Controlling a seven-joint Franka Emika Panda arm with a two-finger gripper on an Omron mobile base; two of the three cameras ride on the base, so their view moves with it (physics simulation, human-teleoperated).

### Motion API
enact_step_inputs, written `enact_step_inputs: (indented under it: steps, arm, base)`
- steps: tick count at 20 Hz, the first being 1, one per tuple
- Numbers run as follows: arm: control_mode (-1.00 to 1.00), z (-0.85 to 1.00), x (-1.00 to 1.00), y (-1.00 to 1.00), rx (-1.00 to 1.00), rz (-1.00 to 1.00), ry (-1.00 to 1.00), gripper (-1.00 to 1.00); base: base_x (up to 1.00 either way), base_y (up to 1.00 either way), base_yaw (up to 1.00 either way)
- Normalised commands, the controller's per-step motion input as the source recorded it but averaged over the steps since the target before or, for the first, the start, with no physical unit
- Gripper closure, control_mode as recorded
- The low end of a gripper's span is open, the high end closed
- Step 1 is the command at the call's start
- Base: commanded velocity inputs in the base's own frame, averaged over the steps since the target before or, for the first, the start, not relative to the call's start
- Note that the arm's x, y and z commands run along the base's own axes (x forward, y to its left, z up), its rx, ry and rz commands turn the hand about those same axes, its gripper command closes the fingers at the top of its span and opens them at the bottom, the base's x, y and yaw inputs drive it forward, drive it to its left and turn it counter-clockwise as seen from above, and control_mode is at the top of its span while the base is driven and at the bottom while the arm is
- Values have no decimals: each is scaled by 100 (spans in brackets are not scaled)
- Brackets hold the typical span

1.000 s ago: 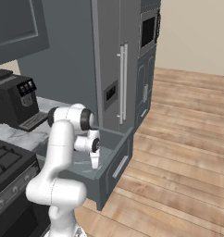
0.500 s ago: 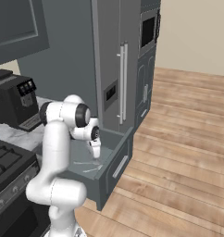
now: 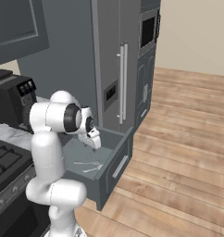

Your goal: Organize the utensils by type. Pick up the wooden spoons from the counter and place them in the open cabinet. Then pick up the metallic utensils from the counter and place them in the open drawer.

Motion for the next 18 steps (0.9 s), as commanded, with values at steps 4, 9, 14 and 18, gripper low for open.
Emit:
enact_step_inputs:
  steps: [4,9,14,18]
  arm:
    - [-100,74,-32,0,0,31,-10,-100]
    - [-100,73,-40,0,1,25,-19,-100]
    - [-100,79,-43,0,1,14,-7,-100]
    - [-100,73,-61,0,4,5,-2,-100]
  base:
    - [0,0,0]
    - [0,0,0]
    - [0,0,0]
    - [0,0,0]
